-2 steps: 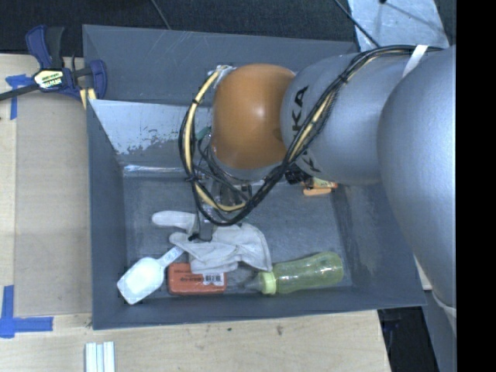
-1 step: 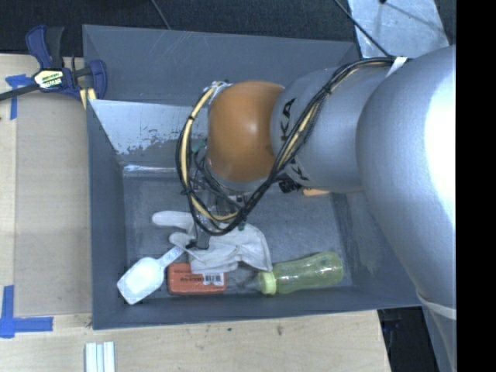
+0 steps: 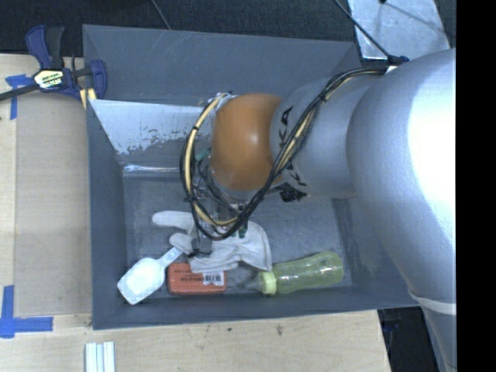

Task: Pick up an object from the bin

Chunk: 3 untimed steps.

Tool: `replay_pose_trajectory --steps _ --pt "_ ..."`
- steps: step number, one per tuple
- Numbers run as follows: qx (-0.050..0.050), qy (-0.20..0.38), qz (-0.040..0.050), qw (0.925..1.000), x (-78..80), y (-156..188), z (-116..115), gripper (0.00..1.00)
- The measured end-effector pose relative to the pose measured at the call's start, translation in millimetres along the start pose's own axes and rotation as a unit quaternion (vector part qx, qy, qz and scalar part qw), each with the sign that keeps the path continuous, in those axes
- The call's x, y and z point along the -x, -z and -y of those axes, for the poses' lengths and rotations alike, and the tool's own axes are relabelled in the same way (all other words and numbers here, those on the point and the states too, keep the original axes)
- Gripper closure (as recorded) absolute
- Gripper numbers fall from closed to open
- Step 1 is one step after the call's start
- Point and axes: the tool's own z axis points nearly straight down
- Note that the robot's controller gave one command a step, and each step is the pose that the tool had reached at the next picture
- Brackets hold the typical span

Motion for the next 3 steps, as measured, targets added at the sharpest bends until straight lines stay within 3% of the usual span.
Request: replay_pose_trajectory --steps 1,2,3 --pt "0.0 -0.005 0.0021 1.0 -3.5 -2.8 2.7 0.0" --pt "0.002 -0.005 0.0091 0.9999 -17.0 -1.8 9.7 0.0" --pt "0.001 -0.001 0.0071 1.0 -20.3 7.5 15.3 0.0"
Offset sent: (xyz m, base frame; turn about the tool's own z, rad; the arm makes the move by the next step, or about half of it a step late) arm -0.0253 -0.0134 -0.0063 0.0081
